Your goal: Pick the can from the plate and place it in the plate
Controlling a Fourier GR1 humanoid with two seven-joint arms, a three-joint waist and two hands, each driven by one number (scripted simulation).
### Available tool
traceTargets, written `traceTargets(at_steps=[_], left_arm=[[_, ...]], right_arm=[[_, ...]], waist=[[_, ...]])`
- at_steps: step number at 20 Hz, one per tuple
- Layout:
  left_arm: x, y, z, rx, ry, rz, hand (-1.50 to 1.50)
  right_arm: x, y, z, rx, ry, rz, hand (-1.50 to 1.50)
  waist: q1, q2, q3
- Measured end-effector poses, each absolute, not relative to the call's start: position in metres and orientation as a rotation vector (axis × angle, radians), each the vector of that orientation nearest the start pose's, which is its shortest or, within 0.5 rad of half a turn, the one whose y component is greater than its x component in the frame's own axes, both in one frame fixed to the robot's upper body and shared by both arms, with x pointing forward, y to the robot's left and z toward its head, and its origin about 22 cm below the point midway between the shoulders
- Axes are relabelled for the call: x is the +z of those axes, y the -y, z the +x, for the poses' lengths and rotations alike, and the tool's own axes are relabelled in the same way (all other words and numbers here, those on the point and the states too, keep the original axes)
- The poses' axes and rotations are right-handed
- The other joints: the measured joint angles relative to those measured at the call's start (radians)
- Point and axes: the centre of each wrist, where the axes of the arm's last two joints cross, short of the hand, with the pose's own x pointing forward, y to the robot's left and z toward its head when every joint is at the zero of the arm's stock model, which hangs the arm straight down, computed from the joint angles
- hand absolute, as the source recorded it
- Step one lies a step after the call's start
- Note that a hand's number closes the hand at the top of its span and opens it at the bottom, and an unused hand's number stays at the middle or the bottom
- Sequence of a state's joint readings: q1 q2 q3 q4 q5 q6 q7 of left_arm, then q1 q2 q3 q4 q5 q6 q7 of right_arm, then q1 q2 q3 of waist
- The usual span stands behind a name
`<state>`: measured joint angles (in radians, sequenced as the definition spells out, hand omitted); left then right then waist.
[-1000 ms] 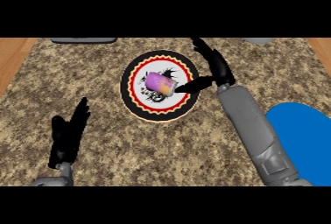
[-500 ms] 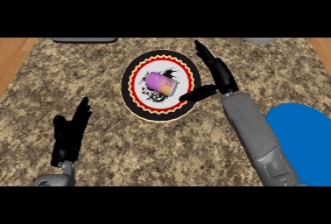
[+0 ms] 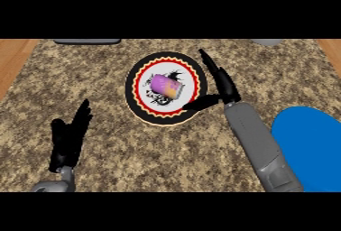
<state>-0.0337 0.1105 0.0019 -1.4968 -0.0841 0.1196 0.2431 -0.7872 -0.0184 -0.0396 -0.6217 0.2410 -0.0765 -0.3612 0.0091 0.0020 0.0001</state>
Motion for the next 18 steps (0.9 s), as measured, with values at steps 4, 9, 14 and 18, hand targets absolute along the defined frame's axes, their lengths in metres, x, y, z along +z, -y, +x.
traceTargets(at_steps=[4,9,14,18], left_arm=[[-0.003,-0.253,0.252,-0.039,1.295,0.238,0.0],[-0.008,-0.254,0.253,-0.041,1.287,0.239,0.0],[-0.009,-0.249,0.247,-0.039,1.293,0.245,0.0],[-0.009,-0.25,0.249,-0.039,1.288,0.237,0.0]], right_arm=[[0.001,0.149,0.403,0.477,1.706,-0.102,-1.5],[-0.008,0.157,0.399,0.484,1.692,-0.15,-1.5],[-0.01,0.175,0.402,0.486,1.668,-0.196,-1.5],[-0.013,0.193,0.403,0.481,1.655,-0.224,-1.5]], waist=[[0.003,0.001,0.0],[0.001,0.001,0.0],[0.002,0.001,0.0],[0.003,0.001,0.0]])
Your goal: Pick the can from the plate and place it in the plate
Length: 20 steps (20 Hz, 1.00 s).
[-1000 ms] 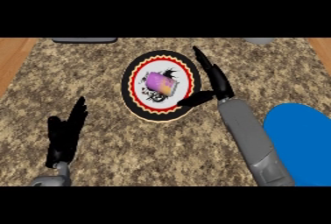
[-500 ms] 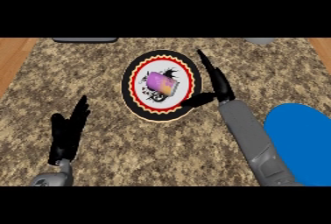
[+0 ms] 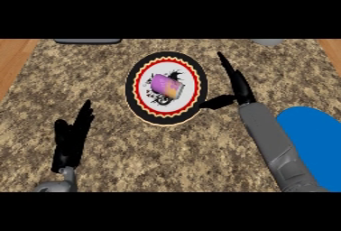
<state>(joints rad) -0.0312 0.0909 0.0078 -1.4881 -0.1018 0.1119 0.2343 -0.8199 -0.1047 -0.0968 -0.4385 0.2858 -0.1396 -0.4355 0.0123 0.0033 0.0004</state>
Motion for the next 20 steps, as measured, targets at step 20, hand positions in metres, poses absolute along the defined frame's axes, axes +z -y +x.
traceTargets(at_steps=[20], left_arm=[[-0.007,-0.249,0.25,-0.043,1.29,0.236,0.0]], right_arm=[[-0.02,0.273,0.398,0.35,1.654,-0.391,-1.5]], waist=[[0.007,0.003,0.001]])
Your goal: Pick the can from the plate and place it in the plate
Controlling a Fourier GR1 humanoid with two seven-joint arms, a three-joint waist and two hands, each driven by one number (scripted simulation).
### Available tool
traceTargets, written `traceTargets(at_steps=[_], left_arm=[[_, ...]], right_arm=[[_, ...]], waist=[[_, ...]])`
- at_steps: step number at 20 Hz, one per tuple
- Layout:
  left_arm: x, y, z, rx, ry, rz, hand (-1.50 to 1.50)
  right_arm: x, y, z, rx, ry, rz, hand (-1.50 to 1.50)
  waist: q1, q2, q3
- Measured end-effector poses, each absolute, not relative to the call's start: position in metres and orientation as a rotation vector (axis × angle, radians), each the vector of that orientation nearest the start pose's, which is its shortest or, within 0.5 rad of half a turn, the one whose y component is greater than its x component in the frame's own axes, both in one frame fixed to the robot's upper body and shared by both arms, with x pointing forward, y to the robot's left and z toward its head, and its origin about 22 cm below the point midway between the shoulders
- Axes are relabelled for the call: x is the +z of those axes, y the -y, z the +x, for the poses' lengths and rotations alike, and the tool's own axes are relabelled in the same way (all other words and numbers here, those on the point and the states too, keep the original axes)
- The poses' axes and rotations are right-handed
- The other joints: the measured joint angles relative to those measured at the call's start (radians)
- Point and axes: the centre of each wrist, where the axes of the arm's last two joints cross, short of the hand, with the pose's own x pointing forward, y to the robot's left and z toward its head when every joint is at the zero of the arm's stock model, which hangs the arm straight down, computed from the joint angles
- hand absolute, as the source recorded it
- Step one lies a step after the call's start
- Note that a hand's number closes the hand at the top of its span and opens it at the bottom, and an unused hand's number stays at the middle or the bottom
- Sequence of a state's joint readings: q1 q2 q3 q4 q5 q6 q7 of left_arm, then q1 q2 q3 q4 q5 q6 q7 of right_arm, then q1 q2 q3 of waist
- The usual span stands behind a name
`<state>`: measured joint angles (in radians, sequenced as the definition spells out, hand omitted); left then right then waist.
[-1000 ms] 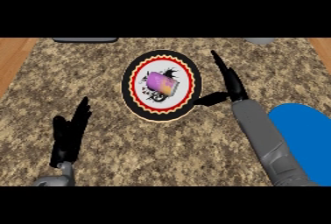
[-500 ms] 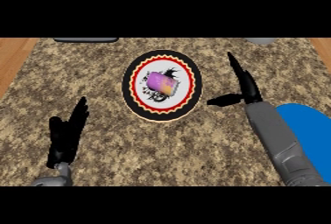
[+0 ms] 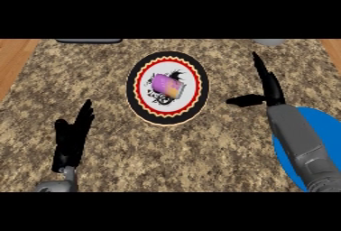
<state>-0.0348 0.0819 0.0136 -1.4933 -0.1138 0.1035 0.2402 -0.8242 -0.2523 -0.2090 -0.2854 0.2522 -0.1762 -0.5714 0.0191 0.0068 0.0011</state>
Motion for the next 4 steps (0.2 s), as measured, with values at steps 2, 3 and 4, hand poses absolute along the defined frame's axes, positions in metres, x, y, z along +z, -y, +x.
traceTargets(at_steps=[2,3,4], left_arm=[[-0.011,-0.2539,0.2484,-0.047,1.289,0.23,0.0],[-0.0102,-0.2522,0.2462,-0.048,1.292,0.233,0.0],[-0.0082,-0.2473,0.2473,-0.047,1.294,0.235,0.0]], right_arm=[[-0.025,0.2769,0.3942,0.349,1.649,-0.399,-1.5],[-0.0243,0.2801,0.394,0.347,1.646,-0.405,-1.5],[-0.0251,0.2837,0.3928,0.349,1.645,-0.413,-1.5]], waist=[[0.001,0.0,0.0],[0.001,0.0,0.0],[0.001,0.0,0.0]])
